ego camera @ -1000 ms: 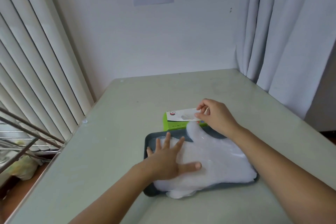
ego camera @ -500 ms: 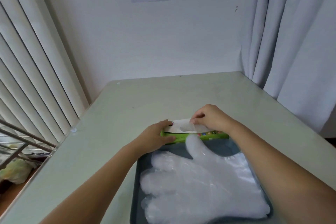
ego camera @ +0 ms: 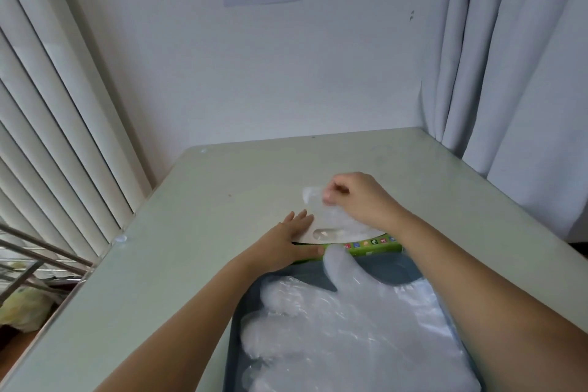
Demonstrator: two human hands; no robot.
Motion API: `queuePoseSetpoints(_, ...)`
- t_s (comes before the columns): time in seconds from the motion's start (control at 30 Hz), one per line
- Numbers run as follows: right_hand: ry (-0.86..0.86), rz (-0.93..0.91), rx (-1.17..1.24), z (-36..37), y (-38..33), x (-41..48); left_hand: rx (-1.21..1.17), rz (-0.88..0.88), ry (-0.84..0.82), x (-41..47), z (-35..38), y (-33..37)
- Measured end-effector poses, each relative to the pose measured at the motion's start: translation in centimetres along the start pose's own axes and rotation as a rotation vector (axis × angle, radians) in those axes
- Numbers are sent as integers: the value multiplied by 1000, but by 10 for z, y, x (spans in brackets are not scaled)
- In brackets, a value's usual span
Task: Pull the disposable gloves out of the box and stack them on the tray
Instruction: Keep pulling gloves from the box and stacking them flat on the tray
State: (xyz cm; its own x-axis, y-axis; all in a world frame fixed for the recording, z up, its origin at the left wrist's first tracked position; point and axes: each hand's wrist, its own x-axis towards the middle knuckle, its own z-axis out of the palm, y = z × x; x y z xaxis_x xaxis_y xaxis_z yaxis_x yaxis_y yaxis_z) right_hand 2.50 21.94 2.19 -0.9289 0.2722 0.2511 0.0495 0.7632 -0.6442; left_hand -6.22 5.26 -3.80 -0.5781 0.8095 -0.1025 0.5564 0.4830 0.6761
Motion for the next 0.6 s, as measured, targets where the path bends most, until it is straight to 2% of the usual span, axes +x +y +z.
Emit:
queuePoseSetpoints(0.17,194,-106,201,-36,-45,-8,43,-19,-28,1,-3,4)
queuePoseSetpoints(0.33,205,-113,352,-76,-83,-27,150,-62,-24,-1,-13,16)
queuePoseSetpoints(0.4,167,-61,421,-86,-88,-33,-127,-52,96,-3,-19,24)
queuePoseSetpoints(0.47,141,18,470,-93,-92,-43,-687,-53,237,-10,-30,35)
queuePoseSetpoints(0.53,140,88,512,-99,-95,-53,-1232,-15,180,-24,-41,50)
queuePoseSetpoints(0.6,154,125,608,-105,-100,-66,-1441,40,34,-44,-51,65)
